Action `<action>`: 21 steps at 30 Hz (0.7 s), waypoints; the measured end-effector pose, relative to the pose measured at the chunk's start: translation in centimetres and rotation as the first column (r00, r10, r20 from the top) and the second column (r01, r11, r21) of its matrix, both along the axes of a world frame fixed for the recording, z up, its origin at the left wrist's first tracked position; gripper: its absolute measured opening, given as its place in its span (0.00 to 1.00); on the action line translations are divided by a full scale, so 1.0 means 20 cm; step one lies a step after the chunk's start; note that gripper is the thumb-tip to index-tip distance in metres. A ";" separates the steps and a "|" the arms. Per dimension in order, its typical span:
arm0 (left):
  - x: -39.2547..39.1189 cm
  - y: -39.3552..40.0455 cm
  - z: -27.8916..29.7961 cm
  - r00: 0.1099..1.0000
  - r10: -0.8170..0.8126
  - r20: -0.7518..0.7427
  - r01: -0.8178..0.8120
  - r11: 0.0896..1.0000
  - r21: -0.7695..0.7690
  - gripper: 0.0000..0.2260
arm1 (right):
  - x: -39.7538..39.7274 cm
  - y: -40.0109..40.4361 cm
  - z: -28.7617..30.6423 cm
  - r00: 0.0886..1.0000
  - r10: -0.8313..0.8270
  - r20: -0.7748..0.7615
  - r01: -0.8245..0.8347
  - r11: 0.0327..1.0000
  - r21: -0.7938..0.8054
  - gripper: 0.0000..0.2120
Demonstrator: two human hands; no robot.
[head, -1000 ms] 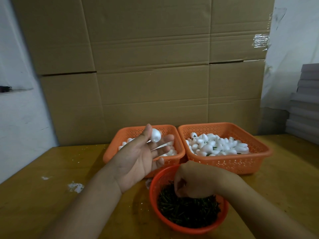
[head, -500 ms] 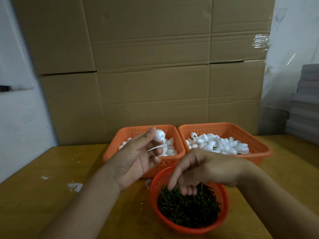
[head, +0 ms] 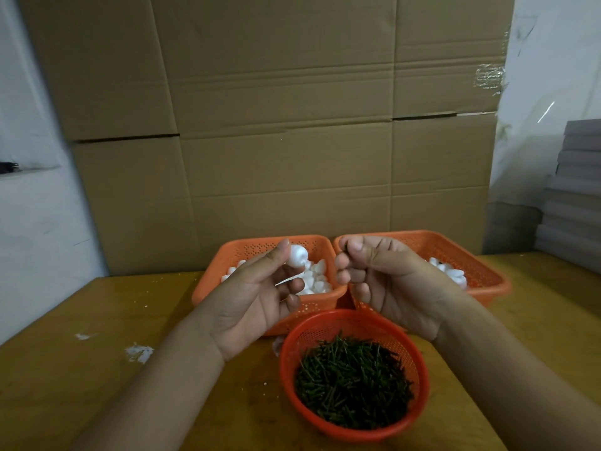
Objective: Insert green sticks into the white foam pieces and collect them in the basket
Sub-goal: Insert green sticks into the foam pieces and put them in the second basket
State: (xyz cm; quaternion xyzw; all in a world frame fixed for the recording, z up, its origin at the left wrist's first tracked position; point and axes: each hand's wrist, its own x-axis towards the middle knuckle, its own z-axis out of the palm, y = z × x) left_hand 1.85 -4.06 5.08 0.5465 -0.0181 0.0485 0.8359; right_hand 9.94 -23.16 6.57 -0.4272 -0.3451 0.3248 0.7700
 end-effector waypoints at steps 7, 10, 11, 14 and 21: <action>0.00 0.00 0.00 1.000 -0.020 0.017 0.020 0.999 0.026 0.12 | -0.01 -0.01 0.01 0.997 -0.005 0.082 0.007 1.000 -0.029 0.12; -0.01 0.00 0.00 1.000 -0.019 0.020 0.018 0.999 0.039 0.12 | -0.01 -0.01 0.01 0.994 0.083 0.067 -0.079 0.995 -0.067 0.14; -0.01 0.01 0.00 1.000 -0.017 0.023 0.016 0.999 0.042 0.12 | -0.01 0.00 0.01 0.991 0.113 0.065 -0.108 0.991 -0.075 0.14; -0.01 0.01 0.00 0.999 -0.020 0.025 0.018 0.999 0.051 0.11 | -0.02 0.00 0.01 0.982 0.174 0.073 -0.168 0.982 -0.081 0.14; -0.01 0.01 0.01 0.998 -0.054 0.037 0.052 0.997 0.060 0.11 | -0.04 0.00 0.01 0.981 0.157 0.118 -0.143 0.983 -0.118 0.10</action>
